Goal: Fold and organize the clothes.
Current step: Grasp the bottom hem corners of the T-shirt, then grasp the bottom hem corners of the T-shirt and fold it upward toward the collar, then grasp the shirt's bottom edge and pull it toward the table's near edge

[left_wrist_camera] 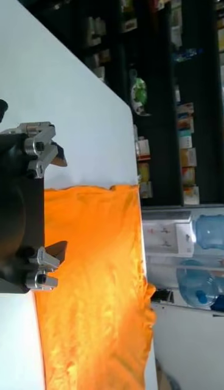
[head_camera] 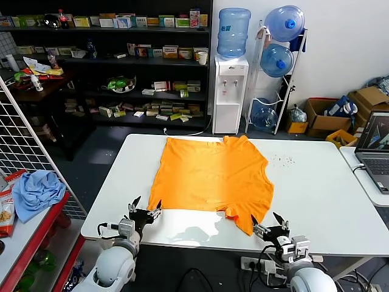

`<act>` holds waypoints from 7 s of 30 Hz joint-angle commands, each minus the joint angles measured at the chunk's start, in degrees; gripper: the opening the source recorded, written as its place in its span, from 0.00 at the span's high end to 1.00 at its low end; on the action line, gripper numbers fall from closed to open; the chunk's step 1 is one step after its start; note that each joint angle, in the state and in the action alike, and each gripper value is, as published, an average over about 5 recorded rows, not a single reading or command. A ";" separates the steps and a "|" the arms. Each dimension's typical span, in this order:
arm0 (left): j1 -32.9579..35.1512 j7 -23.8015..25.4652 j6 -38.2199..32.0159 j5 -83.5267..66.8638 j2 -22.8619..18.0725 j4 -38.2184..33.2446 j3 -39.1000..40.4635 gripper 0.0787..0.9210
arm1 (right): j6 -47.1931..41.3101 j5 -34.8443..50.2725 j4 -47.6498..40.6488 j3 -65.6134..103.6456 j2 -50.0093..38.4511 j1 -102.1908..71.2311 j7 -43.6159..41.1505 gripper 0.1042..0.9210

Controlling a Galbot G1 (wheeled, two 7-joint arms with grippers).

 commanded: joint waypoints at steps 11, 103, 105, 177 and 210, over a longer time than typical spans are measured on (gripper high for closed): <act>-3.33 0.12 3.96 -1.79 -0.59 3.85 1.09 0.12 | -0.66 -1.14 -2.99 -1.52 1.29 1.76 0.45 0.19; -13.05 -1.24 0.70 1.06 0.52 9.23 6.23 0.96 | 6.58 -0.67 -14.09 -9.17 -12.06 19.20 2.76 0.96; -12.32 -1.36 0.37 0.65 0.72 8.50 5.77 0.92 | 6.24 0.10 -14.02 -9.13 -11.90 18.96 2.73 0.90; 9.53 -5.78 5.81 -12.67 7.94 -12.23 2.97 0.98 | -6.30 5.13 7.69 -1.87 -23.16 -7.59 3.06 0.98; -2.86 -3.80 -4.48 -8.85 10.73 -9.23 2.67 0.34 | 5.45 12.33 3.87 -3.70 -24.39 5.57 8.29 0.32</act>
